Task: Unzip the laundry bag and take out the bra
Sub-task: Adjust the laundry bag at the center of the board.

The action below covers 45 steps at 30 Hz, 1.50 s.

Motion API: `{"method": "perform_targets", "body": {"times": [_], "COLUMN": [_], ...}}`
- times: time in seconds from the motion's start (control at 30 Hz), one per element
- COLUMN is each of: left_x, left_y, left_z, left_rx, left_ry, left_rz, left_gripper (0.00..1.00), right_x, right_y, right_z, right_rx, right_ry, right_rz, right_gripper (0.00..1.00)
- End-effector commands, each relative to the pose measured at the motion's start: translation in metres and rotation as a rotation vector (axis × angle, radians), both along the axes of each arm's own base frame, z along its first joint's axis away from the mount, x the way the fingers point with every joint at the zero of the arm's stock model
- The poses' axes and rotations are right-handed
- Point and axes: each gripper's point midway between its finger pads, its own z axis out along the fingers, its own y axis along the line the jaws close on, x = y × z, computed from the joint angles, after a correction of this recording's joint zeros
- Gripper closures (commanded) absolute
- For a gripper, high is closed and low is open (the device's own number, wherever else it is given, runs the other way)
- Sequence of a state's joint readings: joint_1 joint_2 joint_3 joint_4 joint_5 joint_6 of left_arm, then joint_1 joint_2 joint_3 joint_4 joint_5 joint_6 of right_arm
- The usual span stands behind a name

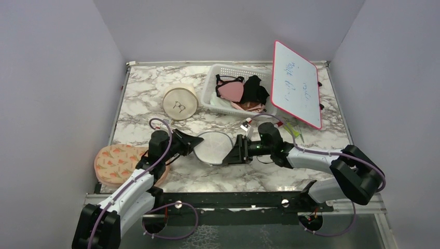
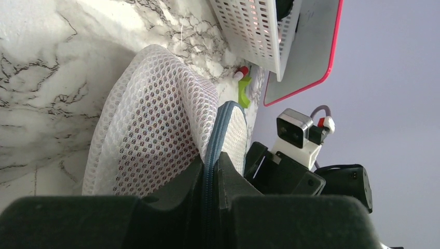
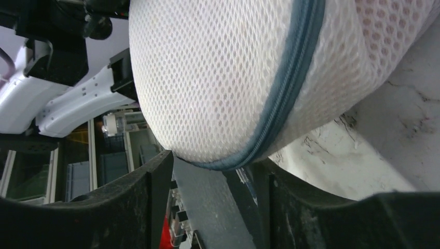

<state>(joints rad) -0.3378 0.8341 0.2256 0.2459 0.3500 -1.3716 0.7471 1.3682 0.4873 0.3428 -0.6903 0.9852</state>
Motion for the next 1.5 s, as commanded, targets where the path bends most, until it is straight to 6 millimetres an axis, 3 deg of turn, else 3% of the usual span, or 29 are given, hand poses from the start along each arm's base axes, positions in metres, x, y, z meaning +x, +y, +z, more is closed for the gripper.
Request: {"method": "perform_targets", "body": {"times": [0.0, 0.17, 0.27, 0.33, 0.4, 0.5, 0.63, 0.83, 0.97, 1.07, 1.17, 1.27, 1.4, 1.47], "left_x": [0.002, -0.001, -0.001, 0.000, -0.001, 0.002, 0.010, 0.025, 0.035, 0.036, 0.027, 0.004, -0.027, -0.037], "left_y": [-0.002, -0.004, -0.006, -0.007, -0.006, 0.003, 0.018, 0.022, 0.013, 0.000, -0.024, -0.053, -0.076, -0.080], "left_z": [0.014, 0.010, 0.012, 0.014, 0.014, 0.014, 0.026, 0.052, 0.071, 0.073, 0.058, 0.038, 0.035, 0.038], "left_rx": [-0.033, -0.001, 0.025, 0.060, 0.124, 0.284, 0.454, 0.611, 0.745, 0.869, 0.950, 0.970, 1.058, 1.163], "left_ry": [-0.044, -0.049, -0.073, -0.097, -0.116, -0.133, -0.187, -0.361, -0.540, -0.658, -0.767, -0.905, -1.154, -1.281], "left_rz": [0.001, -0.038, -0.062, -0.091, -0.127, -0.162, -0.178, -0.255, -0.352, -0.434, -0.541, -0.742, -0.922, -0.959], "left_gripper": [1.00, 1.00, 0.92, 0.79, 0.60, 0.29, 0.03, 0.01, 0.01, 0.01, 0.01, 0.01, 0.02, 0.07], "right_x": [0.015, 0.025, 0.031, 0.039, 0.047, 0.053, 0.064, 0.073, 0.076, 0.079, 0.083, 0.082, 0.080, 0.079], "right_y": [0.014, 0.017, 0.021, 0.016, 0.008, -0.001, -0.018, -0.050, -0.051, -0.050, -0.050, -0.048, -0.048, -0.047], "right_z": [0.022, 0.019, 0.024, 0.023, 0.021, 0.028, 0.028, 0.021, 0.019, 0.020, 0.019, 0.021, 0.026, 0.028], "right_rx": [0.091, 0.091, 0.101, 0.088, 0.069, 0.060, -0.049, -0.037, -0.031, -0.028, -0.031, -0.013, 0.009, 0.019], "right_ry": [0.009, 0.024, 0.017, 0.016, 0.020, -0.021, -0.095, -0.092, -0.101, -0.114, -0.121, -0.118, -0.124, -0.127], "right_rz": [-0.069, -0.109, -0.112, -0.129, -0.144, -0.099, -0.038, 0.074, 0.120, 0.120, 0.115, 0.120, 0.114, 0.112], "right_gripper": [0.48, 0.53, 0.60, 0.69, 0.81, 0.88, 0.95, 0.97, 0.97, 0.97, 0.97, 0.97, 0.96, 0.96]}}
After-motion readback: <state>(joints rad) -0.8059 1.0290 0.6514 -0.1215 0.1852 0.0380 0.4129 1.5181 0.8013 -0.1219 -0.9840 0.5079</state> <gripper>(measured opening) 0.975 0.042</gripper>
